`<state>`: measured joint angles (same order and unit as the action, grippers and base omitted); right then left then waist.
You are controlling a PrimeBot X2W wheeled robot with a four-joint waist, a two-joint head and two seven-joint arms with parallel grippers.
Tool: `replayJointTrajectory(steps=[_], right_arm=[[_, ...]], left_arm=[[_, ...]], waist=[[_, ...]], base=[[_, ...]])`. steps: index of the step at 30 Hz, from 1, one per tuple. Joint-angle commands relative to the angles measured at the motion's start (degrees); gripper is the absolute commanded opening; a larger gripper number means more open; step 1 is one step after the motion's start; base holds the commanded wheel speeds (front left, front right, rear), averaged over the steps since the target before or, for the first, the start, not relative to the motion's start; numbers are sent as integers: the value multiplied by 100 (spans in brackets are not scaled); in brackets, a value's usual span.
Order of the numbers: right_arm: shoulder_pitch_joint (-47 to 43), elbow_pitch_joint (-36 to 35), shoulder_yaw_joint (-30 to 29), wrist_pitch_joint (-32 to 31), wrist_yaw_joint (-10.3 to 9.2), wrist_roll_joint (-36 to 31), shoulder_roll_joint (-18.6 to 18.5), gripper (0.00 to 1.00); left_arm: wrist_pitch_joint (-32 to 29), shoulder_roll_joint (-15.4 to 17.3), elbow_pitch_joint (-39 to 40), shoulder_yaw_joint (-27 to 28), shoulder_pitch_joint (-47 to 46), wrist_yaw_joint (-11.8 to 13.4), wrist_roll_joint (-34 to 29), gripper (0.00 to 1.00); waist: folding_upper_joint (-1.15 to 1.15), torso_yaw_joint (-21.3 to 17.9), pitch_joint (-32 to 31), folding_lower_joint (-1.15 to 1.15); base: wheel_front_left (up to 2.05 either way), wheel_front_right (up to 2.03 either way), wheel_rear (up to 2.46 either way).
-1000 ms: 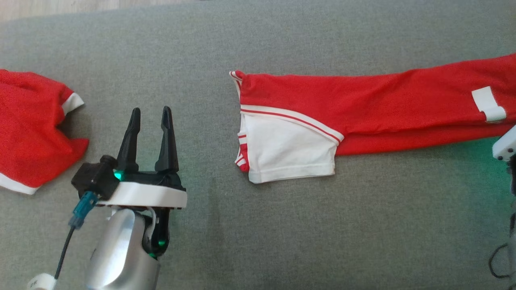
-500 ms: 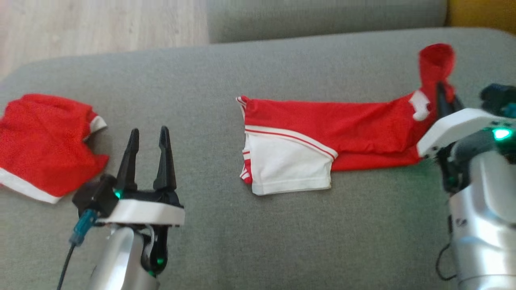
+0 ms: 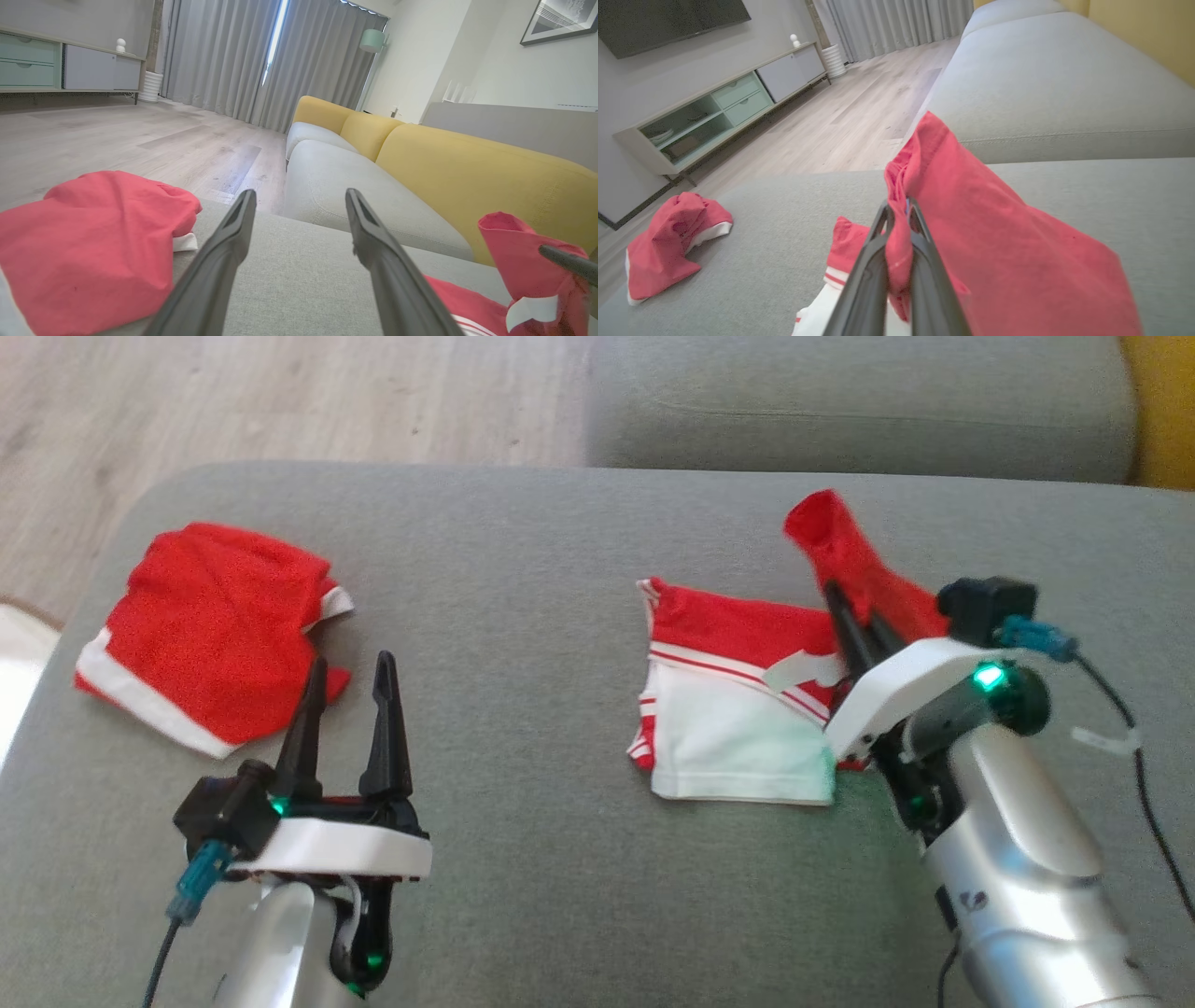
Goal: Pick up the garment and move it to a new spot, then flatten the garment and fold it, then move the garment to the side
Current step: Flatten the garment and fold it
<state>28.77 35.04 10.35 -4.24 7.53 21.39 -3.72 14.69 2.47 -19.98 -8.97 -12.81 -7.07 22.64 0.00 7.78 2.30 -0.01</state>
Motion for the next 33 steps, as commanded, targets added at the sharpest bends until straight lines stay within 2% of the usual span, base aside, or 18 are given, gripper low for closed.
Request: replayJointTrajectory(steps=[1, 12, 23, 24, 25, 26, 29, 33], right_arm=[[247, -84, 261, 126, -4, 133, 83, 0], [402, 892, 1374, 747, -4, 763, 83, 0], [546, 1691, 2235, 1017, -4, 1269, 84, 0], [520, 1695, 2360, 981, -4, 1326, 84, 9], [490, 1640, 2498, 963, -4, 1411, 84, 95], [446, 1521, 2653, 928, -4, 1567, 84, 100], [392, 1129, 3120, 898, -4, 1968, 84, 100], [499, 922, 3346, 1022, -4, 2209, 84, 100]], left_arm=[[30, 41, 213, 149, -177, 2, -25, 100], [30, 41, 194, -74, -232, 42, 99, 100], [30, 41, 211, -151, -285, 115, 187, 100], [30, 41, 200, -148, -283, 118, 189, 100], [30, 41, 188, -141, -286, 124, 190, 100], [30, 41, 176, -139, -294, 127, 192, 100], [30, 41, 148, -119, -315, 126, 181, 100], [30, 41, 148, -79, -314, 120, 149, 100]], waist=[[0, 180, 54, 1], [0, 714, 295, 1], [0, 788, 439, 1], [0, 772, 437, 1], [0, 747, 436, 1], [0, 727, 435, 1], [0, 617, 394, 1], [0, 458, 338, 1]], base=[[0, 0, 0], [0, 0, 0], [0, 0, 0], [0, 0, 0], [0, 0, 0], [0, 0, 0], [0, 0, 0], [0, 0, 0]])
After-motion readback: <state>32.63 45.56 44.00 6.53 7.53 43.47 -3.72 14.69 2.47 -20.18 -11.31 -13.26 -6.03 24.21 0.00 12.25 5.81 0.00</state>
